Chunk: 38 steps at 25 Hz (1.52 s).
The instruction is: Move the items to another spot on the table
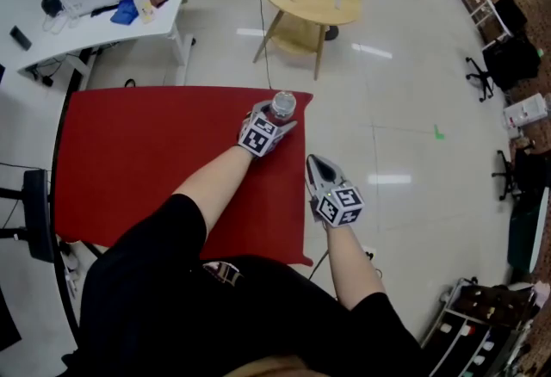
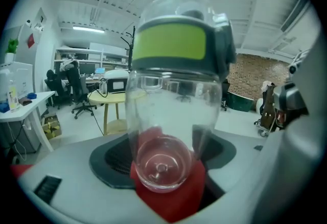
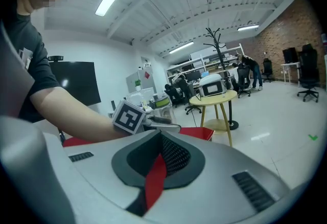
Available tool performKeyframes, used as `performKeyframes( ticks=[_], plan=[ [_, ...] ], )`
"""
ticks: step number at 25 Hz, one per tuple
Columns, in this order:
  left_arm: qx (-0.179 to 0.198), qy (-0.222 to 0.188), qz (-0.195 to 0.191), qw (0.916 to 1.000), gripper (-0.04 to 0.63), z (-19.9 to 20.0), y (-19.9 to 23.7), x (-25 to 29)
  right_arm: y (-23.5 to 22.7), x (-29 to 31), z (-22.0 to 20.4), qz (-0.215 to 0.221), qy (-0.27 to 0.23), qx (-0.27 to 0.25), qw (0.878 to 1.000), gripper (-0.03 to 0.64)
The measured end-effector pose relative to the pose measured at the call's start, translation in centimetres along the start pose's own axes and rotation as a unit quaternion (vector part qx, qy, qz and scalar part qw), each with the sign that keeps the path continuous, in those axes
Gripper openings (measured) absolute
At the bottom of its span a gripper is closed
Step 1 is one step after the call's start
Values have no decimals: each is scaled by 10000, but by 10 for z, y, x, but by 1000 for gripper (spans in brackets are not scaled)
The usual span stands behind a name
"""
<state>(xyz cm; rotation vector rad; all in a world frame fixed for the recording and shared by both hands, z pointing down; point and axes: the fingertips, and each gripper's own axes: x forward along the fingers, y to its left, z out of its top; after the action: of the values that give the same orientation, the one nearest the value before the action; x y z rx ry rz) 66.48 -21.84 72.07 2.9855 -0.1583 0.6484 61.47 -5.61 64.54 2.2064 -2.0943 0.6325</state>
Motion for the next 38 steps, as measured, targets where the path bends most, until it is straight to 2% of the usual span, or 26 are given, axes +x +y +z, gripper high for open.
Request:
performKeyframes(
  ticks=[7, 11, 15, 21, 26, 31, 38],
  plan=[
    [-127, 66, 130, 9998, 364, 5, 22, 38, -18, -8, -8, -183, 4, 133, 9997, 5],
    [11, 74, 65, 10000, 364, 12, 22, 52, -24, -8, -7, -205, 3, 143, 9997, 5],
    [93, 323, -161, 9993, 364, -10, 8, 59, -28, -9, -9, -205, -12, 133, 9997, 6],
    [44, 187, -115, 9997, 367, -13, 7, 58, -30, -13, -10, -214, -19, 165, 9996, 5],
    [23, 290, 16, 9996, 371, -19, 11, 52, -29, -15, -12, -220, 7, 168, 9996, 6],
    [-53, 344, 23, 9994, 377, -28, 10, 30, -30, -20, -13, -169, 10, 51, 9998, 5],
    [-172, 329, 244, 9990, 376, -33, 15, -8, -17, -20, -9, 34, 100, 71, 9999, 5]
  ],
)
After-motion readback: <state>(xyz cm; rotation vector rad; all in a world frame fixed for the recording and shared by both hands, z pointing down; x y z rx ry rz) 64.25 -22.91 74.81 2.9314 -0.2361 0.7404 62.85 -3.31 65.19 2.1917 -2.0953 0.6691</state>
